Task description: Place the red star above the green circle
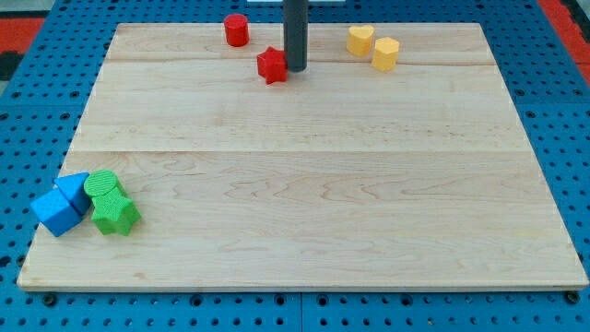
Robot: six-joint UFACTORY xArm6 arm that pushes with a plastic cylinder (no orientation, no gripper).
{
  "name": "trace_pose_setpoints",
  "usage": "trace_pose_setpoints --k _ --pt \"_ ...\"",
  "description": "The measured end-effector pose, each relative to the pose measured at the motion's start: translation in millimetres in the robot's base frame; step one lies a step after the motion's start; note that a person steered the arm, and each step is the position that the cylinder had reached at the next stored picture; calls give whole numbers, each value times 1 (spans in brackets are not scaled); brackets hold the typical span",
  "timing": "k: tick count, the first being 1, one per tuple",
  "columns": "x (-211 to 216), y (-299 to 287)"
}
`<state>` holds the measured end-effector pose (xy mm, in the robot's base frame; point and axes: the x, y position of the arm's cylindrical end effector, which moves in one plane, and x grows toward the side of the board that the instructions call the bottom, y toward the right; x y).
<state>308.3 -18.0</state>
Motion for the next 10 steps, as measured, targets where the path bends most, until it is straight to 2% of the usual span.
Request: trace_pose_setpoints --k 1,2,3,4,5,6,7,8,10 --pt "11 -47" --pt "-13 -3" --pt "-27 -29" --pt "-15 -84" --pt "-21 -120" --pt "-37 -138" --pt "0 -162" --pt "60 -166" --pt "120 -180"
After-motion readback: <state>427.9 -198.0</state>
